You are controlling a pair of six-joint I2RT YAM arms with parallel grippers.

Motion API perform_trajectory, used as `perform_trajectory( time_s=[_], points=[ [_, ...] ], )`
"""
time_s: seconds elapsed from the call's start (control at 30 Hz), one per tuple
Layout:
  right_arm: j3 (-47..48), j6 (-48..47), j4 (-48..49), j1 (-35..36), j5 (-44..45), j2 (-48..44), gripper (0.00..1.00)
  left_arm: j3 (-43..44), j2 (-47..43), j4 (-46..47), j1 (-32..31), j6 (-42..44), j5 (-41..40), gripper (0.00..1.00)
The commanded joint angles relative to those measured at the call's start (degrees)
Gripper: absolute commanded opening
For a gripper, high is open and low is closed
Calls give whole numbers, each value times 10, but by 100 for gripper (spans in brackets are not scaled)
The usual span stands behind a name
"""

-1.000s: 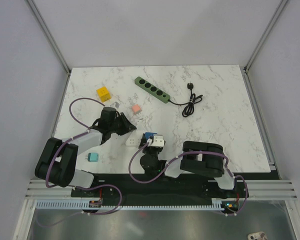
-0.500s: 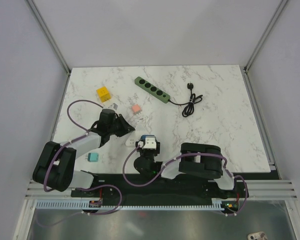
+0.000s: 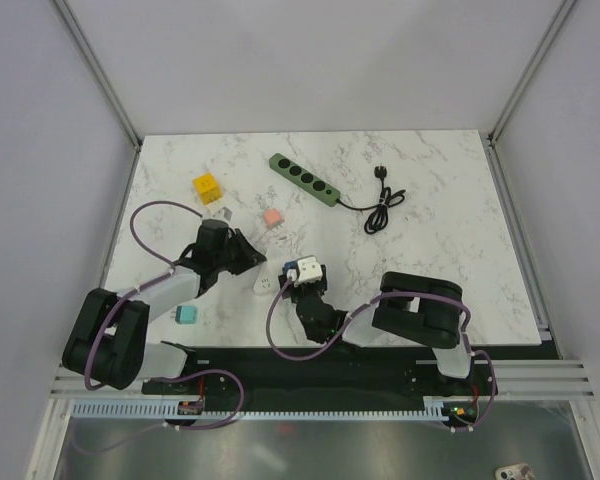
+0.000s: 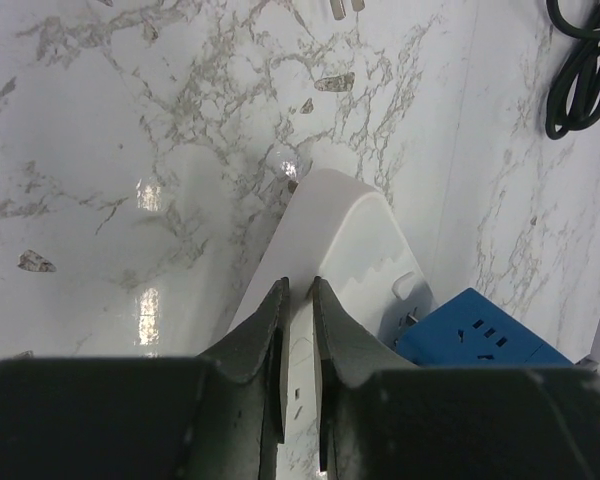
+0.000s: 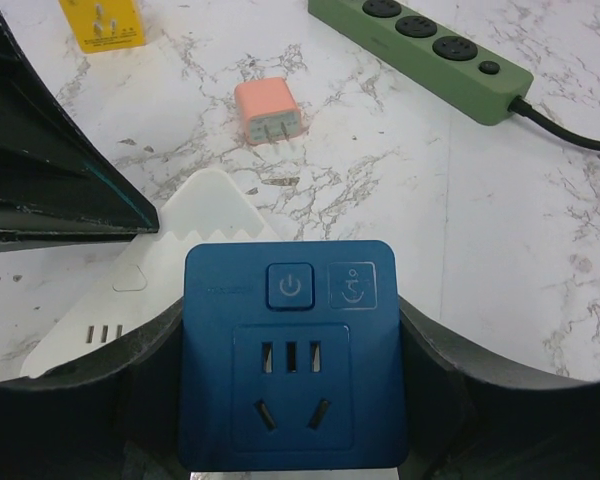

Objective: Insert the plug

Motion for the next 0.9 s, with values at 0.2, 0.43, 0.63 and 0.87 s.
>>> perform_trajectory(
  time_s=[0.2, 0.43, 0.63, 0.87],
  points=[
    [-58, 26, -371, -16, -207, -8, 59, -33, -14, -107, -25, -20, 87, 30],
    [-47, 5, -443, -22, -220, -124, 79, -34, -38, -113, -27, -31, 98, 42],
    [-33, -16, -515, -29, -250, -239, 85, -37, -66, -116, -27, -36, 99, 44],
    [-25, -17, -585, -36, -304, -328, 87, -40, -90, -111, -35, -46, 108, 47]
  ],
)
